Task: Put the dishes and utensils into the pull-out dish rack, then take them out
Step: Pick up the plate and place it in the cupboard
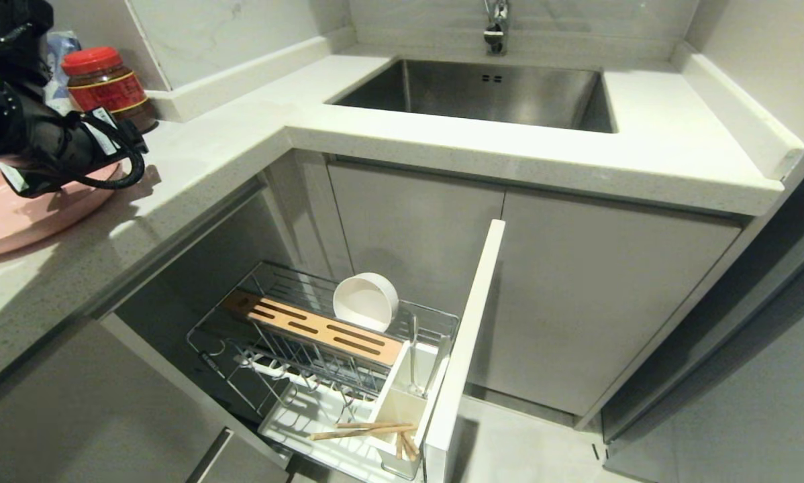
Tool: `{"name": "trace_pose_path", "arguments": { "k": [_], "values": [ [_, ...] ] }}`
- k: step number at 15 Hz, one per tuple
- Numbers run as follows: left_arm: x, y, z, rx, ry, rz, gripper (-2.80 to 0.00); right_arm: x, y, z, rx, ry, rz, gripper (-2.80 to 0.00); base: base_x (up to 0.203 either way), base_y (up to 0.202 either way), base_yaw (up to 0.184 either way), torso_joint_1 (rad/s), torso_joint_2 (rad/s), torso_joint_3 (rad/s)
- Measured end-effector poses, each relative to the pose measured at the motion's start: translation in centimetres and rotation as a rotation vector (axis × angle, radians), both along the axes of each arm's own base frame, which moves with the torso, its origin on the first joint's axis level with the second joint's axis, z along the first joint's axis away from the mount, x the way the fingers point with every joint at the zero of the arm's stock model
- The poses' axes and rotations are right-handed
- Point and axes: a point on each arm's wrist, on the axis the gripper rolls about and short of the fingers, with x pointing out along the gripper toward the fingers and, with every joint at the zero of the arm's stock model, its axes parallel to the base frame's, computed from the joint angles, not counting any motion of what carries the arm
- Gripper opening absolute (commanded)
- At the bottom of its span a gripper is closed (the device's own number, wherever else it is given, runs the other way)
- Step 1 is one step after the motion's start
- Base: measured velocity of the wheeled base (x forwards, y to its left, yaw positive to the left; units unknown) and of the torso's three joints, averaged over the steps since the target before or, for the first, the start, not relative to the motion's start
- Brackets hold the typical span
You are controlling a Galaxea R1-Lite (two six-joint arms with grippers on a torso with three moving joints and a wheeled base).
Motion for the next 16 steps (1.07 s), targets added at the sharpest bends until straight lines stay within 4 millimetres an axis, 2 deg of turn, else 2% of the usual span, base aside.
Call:
{"name": "trace_pose_path", "arguments": {
  "k": [1,2,3,16],
  "values": [
    [0.0,0.0,-0.08,0.001,0.004,0.001,0.0,0.0,0.0,0.0,0.0,0.0,0.0,-2.8,0.0,0.0,0.0,0.0,0.0,0.0],
    [0.03,0.0,-0.21,0.003,0.01,0.001,-2.46,0.0,0.0,0.0,0.0,0.0,0.0,-2.8,0.0,0.0,0.0,0.0,0.0,0.0],
    [0.05,0.0,-0.3,0.004,0.013,0.0,-2.8,0.0,0.0,0.0,0.0,0.0,0.0,-2.8,0.0,0.0,0.0,0.0,0.0,0.0],
    [-0.25,0.05,-0.1,0.006,0.011,0.008,-2.8,0.0,0.0,0.0,0.0,0.0,0.0,-2.8,0.0,0.0,0.0,0.0,0.0,0.0]
  ]
}}
